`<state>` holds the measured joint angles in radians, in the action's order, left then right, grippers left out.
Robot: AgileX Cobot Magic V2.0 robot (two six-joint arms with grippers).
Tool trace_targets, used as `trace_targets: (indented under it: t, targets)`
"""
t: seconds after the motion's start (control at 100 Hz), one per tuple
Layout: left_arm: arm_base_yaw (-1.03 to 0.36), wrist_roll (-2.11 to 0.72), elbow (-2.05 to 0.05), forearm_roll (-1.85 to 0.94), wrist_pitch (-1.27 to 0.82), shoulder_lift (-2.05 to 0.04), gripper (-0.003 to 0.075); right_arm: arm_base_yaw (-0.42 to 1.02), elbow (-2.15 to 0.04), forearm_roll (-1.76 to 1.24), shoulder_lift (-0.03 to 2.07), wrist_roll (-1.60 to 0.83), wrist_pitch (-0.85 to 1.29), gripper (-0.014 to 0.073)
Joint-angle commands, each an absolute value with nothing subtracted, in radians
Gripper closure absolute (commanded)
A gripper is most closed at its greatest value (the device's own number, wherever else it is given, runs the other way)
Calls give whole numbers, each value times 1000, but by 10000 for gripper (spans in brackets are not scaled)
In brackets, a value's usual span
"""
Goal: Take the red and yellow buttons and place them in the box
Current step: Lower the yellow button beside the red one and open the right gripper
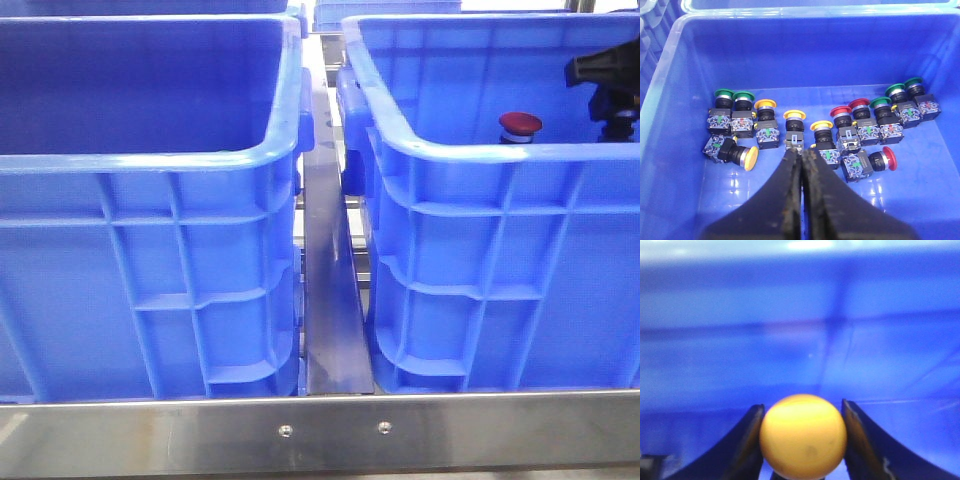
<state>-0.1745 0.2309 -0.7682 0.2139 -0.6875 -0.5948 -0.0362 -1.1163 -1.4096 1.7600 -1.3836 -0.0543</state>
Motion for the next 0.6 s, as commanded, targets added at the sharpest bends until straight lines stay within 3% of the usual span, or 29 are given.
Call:
trace_targets:
  t: [0.0, 0.59]
  targets:
    - [-173, 241, -793, 223, -617, -595, 739, -43, -1153, -1397, 1732, -1397, -73, 340]
    - [-173, 241, -793, 223, -617, -595, 739, -43, -1071, -1456, 1739, -1396, -13, 336]
